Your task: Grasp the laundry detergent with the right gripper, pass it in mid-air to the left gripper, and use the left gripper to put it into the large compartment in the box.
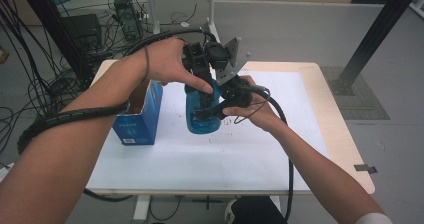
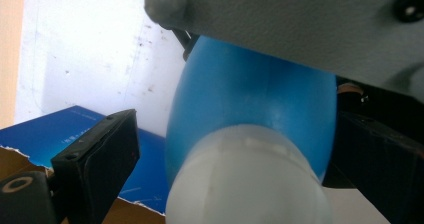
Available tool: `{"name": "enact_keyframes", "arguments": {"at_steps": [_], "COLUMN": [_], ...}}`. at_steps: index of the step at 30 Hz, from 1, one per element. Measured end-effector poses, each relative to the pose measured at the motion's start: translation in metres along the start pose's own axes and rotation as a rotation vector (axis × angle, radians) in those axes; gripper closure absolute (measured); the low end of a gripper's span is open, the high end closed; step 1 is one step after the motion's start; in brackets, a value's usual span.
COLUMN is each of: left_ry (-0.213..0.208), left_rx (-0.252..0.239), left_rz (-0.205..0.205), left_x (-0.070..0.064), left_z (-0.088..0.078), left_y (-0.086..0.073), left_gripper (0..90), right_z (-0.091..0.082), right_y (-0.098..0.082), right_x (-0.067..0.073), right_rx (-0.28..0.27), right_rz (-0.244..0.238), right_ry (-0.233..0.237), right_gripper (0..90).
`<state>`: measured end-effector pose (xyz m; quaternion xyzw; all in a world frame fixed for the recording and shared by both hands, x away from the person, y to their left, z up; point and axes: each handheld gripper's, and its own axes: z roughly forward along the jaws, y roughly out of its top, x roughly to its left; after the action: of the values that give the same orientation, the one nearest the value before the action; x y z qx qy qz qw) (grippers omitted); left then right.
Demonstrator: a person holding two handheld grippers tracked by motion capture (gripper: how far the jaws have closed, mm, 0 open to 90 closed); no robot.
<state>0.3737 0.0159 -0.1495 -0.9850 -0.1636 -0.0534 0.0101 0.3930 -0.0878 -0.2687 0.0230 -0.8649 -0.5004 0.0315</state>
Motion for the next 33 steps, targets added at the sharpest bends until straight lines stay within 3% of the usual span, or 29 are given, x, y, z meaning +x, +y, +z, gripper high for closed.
{"name": "enact_keyframes", "arguments": {"at_steps": [17, 33], "left_ry": [0.011, -0.017], "left_rx": [0.002, -0.006], "left_rz": [0.012, 0.028], "left_x": [-0.0019, -0.0035], "left_z": [0.0021, 0.0025], "left_y": [0.0015, 0.0034], "left_gripper": [13.2, 28.4], "right_z": [-0.0028, -0.0038], "right_y": [-0.0008, -0.0009], "right_x": [0.0007, 0.0029], "right_rx": [-0.010, -0.009], "right_rz": [-0.016, -0.043], "right_ry": [0.001, 0.009], "right_gripper": [43.8, 43.8]}}
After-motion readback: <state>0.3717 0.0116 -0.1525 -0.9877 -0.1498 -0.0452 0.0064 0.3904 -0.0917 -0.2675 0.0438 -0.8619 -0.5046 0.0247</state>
